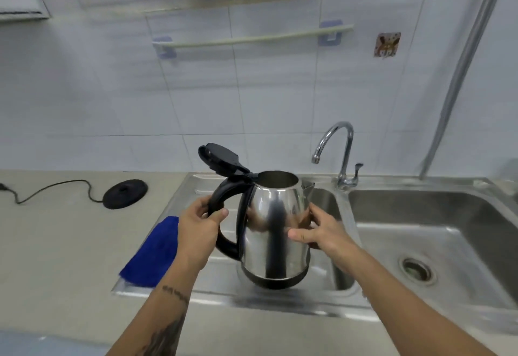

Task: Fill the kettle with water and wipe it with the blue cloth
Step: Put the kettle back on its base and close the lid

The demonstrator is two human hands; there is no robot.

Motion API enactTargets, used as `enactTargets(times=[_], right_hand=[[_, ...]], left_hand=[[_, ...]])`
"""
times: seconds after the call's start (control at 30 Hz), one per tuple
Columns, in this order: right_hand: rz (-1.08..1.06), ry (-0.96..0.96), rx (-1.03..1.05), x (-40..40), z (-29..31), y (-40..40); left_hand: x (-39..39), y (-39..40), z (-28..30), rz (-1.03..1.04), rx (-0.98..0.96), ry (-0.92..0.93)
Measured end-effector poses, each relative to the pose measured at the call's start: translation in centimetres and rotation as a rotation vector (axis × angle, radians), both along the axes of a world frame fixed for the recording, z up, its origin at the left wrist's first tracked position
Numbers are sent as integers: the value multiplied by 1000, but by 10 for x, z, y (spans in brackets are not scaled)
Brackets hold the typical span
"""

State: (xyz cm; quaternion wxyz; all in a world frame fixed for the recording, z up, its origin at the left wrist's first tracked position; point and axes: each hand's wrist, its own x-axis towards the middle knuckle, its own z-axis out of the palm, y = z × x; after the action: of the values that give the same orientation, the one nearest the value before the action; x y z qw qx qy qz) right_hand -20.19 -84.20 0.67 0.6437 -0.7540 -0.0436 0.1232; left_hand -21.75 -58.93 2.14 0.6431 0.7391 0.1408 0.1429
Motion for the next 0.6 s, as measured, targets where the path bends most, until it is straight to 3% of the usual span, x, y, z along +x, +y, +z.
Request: enactTargets(times=[0.3,0.6], right_hand=[[59,-11,29,-34,6,87],[94,-67,5,-35,3,254]], left_hand=[[-50,84,7,79,-48,-20],[-65,254,2,63,-193,-33]])
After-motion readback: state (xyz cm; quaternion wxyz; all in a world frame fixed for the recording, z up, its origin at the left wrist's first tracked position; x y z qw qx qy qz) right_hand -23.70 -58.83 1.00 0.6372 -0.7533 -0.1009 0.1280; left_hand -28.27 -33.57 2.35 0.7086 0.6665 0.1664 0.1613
